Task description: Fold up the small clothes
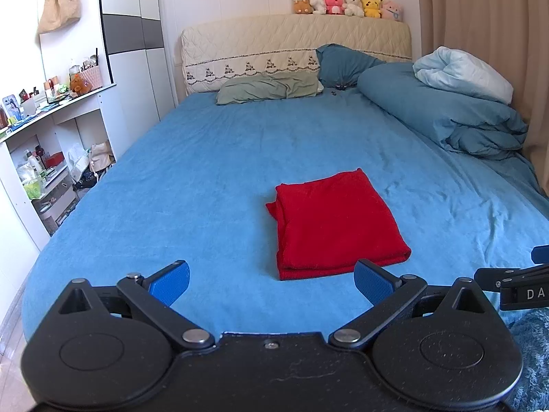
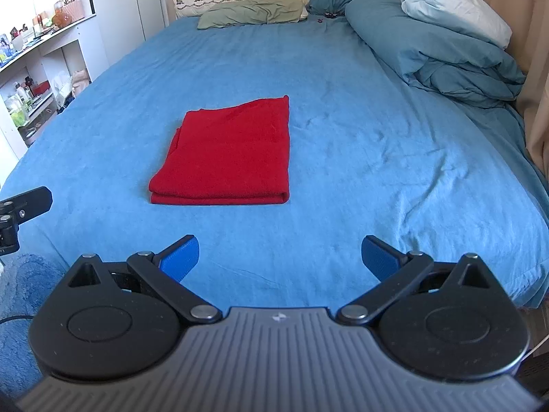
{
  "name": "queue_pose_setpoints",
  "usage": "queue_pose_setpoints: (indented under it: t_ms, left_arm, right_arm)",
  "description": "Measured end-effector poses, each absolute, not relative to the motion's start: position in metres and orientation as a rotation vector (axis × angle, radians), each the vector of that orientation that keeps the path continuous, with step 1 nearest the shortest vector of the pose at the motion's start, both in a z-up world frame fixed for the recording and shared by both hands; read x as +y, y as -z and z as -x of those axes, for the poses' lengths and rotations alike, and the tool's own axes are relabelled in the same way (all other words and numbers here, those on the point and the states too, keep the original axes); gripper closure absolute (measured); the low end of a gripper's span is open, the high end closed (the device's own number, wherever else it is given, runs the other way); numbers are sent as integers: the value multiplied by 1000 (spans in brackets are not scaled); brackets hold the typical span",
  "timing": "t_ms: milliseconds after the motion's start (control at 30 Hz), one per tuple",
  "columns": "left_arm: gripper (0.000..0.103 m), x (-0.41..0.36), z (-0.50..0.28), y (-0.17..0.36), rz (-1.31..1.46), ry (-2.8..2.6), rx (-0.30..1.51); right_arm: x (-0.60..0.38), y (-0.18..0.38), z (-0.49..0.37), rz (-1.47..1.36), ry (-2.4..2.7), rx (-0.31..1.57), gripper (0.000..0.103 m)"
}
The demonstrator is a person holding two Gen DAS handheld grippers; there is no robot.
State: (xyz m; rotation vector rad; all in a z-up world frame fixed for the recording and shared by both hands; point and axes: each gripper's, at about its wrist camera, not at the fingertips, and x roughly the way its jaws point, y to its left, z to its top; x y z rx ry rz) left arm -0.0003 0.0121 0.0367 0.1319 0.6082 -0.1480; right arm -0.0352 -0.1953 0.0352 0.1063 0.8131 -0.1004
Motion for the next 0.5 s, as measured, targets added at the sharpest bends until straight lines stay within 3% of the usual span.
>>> queue_pose_setpoints:
  t_ms: [500]
  left_arm:
    - [0,17,2,-40,-117,138,580]
  right_arm:
    - [-191,-39,36,-111,100,808,0]
